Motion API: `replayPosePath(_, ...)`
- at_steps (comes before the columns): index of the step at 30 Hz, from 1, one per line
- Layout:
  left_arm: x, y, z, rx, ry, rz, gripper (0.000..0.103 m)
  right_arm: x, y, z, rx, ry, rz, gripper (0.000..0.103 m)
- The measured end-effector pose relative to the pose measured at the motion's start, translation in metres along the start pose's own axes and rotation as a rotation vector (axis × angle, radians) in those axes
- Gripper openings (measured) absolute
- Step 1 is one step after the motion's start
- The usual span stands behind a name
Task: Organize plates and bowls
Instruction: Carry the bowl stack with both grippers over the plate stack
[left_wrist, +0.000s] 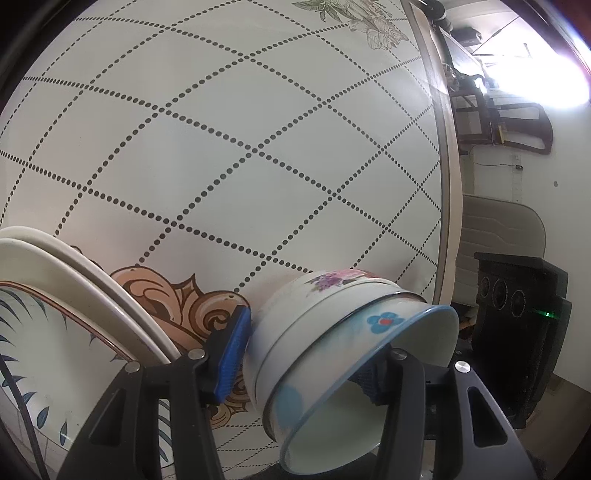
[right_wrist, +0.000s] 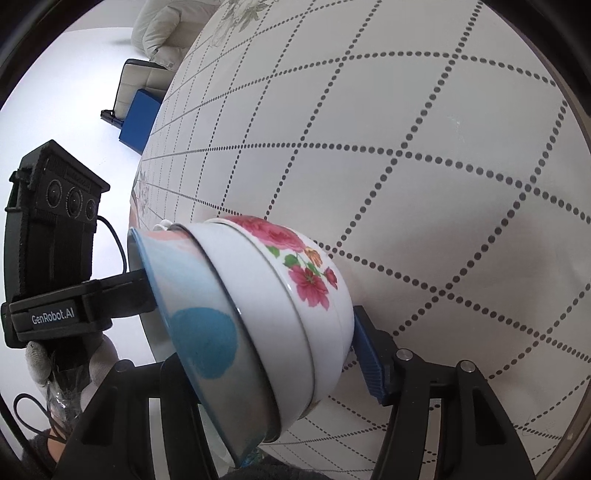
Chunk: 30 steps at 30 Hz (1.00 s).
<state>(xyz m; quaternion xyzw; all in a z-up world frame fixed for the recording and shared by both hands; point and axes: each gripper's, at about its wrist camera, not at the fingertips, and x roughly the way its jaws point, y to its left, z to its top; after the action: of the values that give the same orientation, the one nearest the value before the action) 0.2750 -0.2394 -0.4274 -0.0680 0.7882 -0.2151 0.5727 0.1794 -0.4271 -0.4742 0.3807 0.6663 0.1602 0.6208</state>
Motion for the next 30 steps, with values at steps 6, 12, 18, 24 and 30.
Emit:
replayPosePath(6, -0.001, 0.000, -0.002, -0.026, 0.005, 0.009, 0.049, -0.002, -0.001, 0.003, 0.035, 0.001, 0.019, 0.062)
replayPosePath(12, -0.005, 0.000, -0.001, -0.022, 0.005, 0.012, 0.048, -0.001, -0.004, 0.002, 0.062, 0.021, 0.037, 0.062)
replayPosePath(18, -0.004, -0.002, 0.001, -0.045, 0.007, 0.003, 0.048, -0.002, -0.009, 0.003, 0.101, 0.023, 0.065, 0.062)
replayPosePath(24, -0.010, -0.003, 0.004, -0.048, -0.001, -0.004, 0.048, -0.009, -0.007, 0.004, 0.114, 0.018, 0.093, 0.062)
replayPosePath(30, -0.017, -0.007, 0.004, -0.043, -0.013, -0.003, 0.048, -0.012, 0.001, 0.006, 0.106, 0.009, 0.104, 0.062)
